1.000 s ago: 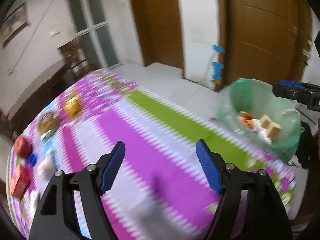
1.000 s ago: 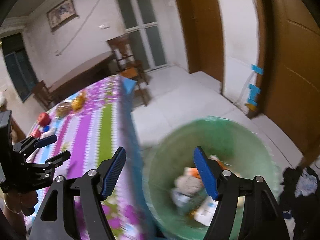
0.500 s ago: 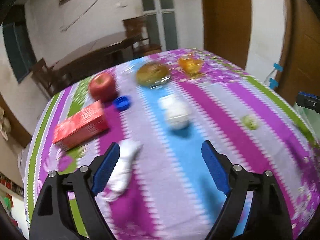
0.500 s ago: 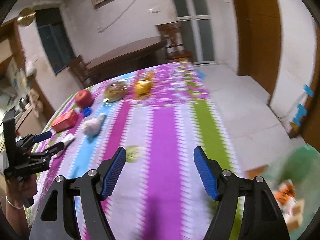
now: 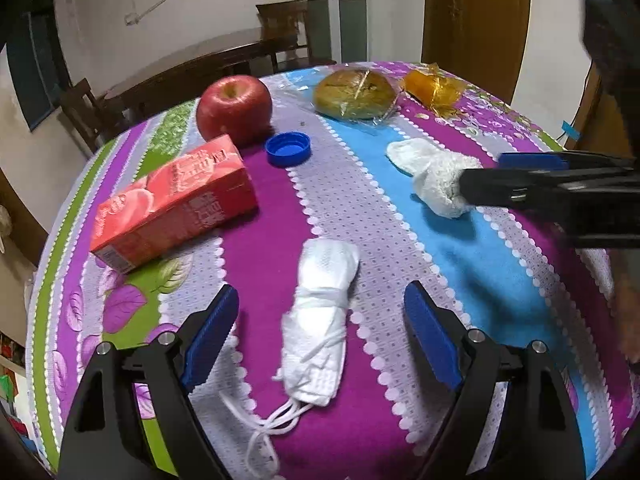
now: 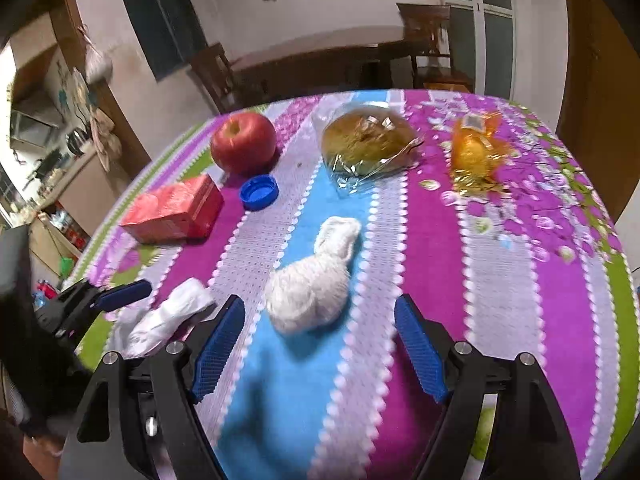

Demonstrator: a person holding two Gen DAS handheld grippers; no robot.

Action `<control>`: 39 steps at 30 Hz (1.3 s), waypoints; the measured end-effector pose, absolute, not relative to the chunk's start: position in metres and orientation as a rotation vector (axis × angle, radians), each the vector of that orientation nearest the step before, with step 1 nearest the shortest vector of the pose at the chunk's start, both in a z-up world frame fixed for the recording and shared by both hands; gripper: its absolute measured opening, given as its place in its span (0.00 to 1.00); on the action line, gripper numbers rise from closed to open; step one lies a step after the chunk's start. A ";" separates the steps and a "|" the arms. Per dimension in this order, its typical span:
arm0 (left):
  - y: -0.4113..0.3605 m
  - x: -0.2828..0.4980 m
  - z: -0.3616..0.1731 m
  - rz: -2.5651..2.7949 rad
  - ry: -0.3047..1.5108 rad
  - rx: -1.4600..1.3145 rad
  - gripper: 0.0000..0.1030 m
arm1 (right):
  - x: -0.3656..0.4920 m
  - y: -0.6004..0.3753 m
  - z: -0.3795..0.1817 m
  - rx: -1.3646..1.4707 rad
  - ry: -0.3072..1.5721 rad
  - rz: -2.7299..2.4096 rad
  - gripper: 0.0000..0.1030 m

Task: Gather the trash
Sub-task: 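Grasp the white knitted ball with the right tool while the left tool grasps the rolled white cloth, then carry the white knitted ball and white cloth over the green bin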

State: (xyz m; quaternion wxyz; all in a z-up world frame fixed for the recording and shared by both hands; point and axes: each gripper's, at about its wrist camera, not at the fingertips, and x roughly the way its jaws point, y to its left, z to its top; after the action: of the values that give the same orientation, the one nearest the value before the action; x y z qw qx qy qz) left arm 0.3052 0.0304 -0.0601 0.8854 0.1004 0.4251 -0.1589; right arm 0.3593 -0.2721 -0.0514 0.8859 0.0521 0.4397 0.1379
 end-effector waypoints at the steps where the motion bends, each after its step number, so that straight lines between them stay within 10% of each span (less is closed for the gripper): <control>1: 0.031 0.307 -0.061 -0.334 0.894 0.194 0.68 | 0.364 -0.269 -0.056 0.111 0.927 0.288 0.75; 3: 0.032 0.311 -0.065 -0.341 0.911 0.169 0.55 | 0.374 -0.263 -0.064 0.113 0.954 0.289 0.46; 8: 0.038 0.310 -0.062 -0.336 0.896 0.135 0.24 | 0.372 -0.261 -0.071 0.110 0.935 0.304 0.42; 39: -0.186 0.202 0.016 -0.673 0.721 0.324 0.24 | 0.111 -0.519 0.024 0.136 0.754 0.026 0.42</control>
State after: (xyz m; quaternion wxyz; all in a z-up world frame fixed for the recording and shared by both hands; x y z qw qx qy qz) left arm 0.2020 -0.1856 0.0155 0.8683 0.1549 0.3444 -0.3218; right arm 0.1115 -0.5187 0.0240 0.9275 0.0661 0.3677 0.0128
